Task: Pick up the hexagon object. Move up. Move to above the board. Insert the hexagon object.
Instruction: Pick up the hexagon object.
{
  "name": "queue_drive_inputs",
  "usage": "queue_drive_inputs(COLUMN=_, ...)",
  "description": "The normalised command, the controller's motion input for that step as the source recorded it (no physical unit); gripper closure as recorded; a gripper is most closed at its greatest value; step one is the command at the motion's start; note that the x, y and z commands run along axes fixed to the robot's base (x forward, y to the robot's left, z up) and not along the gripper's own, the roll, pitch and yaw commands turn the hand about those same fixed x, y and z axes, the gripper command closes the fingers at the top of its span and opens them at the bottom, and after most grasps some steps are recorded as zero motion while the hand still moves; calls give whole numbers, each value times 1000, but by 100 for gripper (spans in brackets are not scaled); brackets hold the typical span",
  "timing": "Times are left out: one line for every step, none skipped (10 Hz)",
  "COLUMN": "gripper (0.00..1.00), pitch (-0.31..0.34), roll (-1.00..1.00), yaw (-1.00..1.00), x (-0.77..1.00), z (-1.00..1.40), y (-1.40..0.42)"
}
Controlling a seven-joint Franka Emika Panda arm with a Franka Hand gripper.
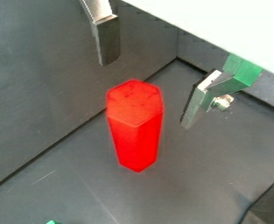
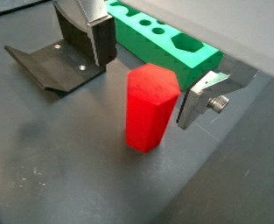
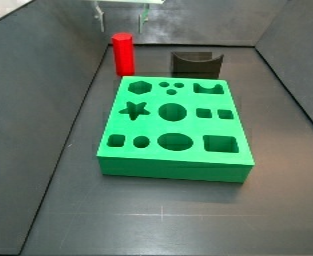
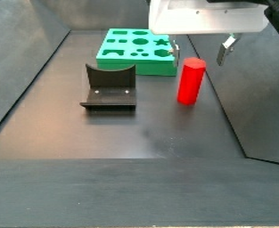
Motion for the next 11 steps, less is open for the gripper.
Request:
queue_drive_inputs(gripper=0, pitch=-231, roll=-169, yaw=-43, x=-117, z=-186, y=-131)
queue_drive_inputs(gripper=0, pitch=-154, roll=-91, yaw=-83, x=-114, z=-6, y=-34)
queue_drive_inputs(gripper=0, pitch=-16, roll=0, yaw=0, x=0, z=-86, y=0)
queue_drive_inputs(gripper=0, pitch=-164, roll=-90, yaw=-29, x=0, z=-437, y=-123)
queue_drive_inputs(gripper=0, pitch=-214, roll=-141, yaw=-146, x=0, z=-423, y=-117)
queue_drive_inputs(gripper=0, pitch=-209, roll=-166, yaw=-311, x=0, z=-294, y=-80)
queue_drive_inputs(gripper=0, pitch=-150, roll=-116, yaw=-546, x=-37, z=-60, y=-57)
queue_drive_inputs(gripper=0, pitch=-143, roll=-107, yaw=-574, x=0, z=-46, y=-26)
queue_drive_inputs(gripper=0, pitch=-141, roll=-99, yaw=-554, x=-49, z=-46, y=-23)
queue_drive_inputs(gripper=0, pitch=-103, roll=-57, yaw=-320, x=-69, z=-57, y=0)
queue_drive_inputs(gripper=0, pitch=-26, roll=-11, yaw=0, x=63, z=-123, y=-23)
